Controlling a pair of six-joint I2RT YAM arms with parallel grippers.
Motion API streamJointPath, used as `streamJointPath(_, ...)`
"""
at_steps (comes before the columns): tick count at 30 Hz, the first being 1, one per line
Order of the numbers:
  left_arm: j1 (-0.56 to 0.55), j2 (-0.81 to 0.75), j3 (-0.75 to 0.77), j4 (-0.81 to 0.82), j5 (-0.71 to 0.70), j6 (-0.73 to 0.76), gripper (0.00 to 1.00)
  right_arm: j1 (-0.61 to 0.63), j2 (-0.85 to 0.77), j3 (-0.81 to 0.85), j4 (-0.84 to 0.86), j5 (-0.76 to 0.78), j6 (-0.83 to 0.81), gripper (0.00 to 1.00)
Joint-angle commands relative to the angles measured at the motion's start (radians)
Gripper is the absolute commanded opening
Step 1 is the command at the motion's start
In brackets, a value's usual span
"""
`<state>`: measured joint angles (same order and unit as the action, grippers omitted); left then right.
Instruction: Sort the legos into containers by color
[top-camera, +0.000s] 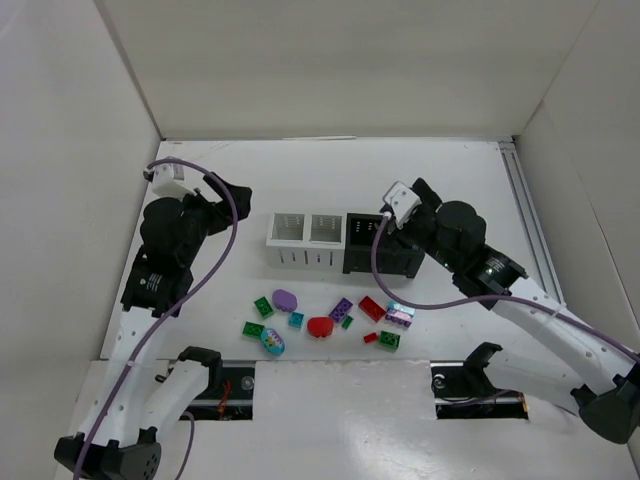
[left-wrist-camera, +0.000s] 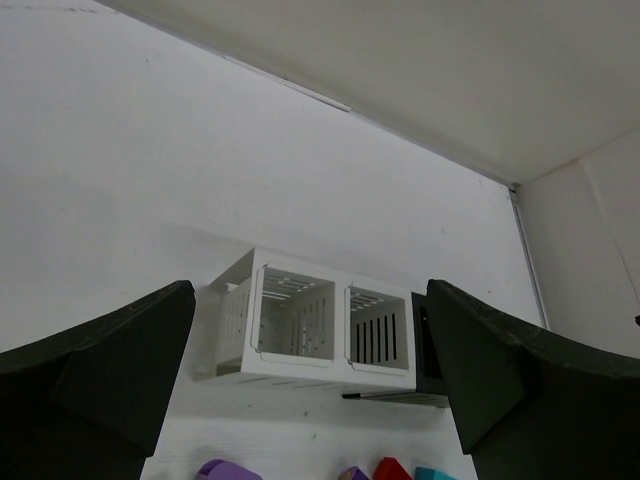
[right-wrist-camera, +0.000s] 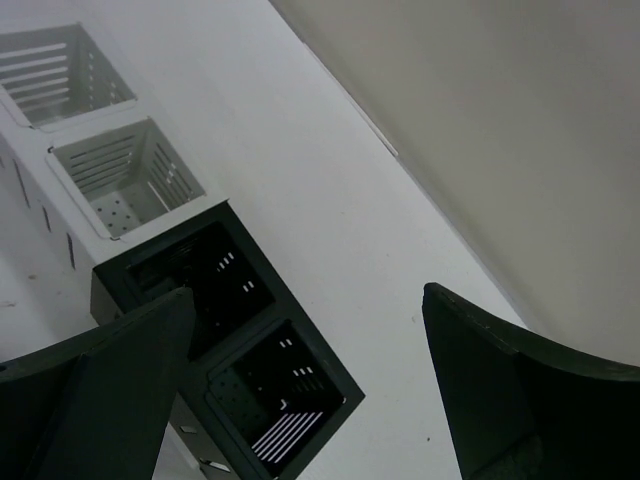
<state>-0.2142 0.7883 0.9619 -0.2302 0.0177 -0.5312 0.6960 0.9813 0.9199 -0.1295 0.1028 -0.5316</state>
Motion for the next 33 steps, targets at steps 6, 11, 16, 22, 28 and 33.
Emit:
streamJointPath(6,0.001,-0.043,-0.072,-0.032,0.056,-0.033,1.00,0.088,-0.004,0.025,-0.044,-0.074,-0.034,1.00)
streamJointPath(11,0.001,-0.043,-0.086,-0.050,0.056,-0.053,1.00,0.247,0.089,0.025,-0.035,-0.123,-0.099,1.00)
streamJointPath(16,0.001,-0.034,-0.086,-0.113,0.045,-0.062,1.00,0.339,0.192,-0.006,-0.038,-0.288,-0.162,1.00)
streamJointPath(22,0.001,-0.034,-0.120,-0.103,0.054,-0.072,1.00,0.393,0.338,-0.006,-0.010,-0.336,-0.189,0.94)
streamJointPath(28,0.001,-0.034,-0.140,-0.103,0.054,-0.072,1.00,0.428,0.505,0.003,0.011,-0.374,-0.199,0.94)
streamJointPath(33,0.001,-0.024,-0.140,-0.103,0.054,-0.072,1.00,0.428,0.566,0.004,0.024,-0.431,-0.199,0.92)
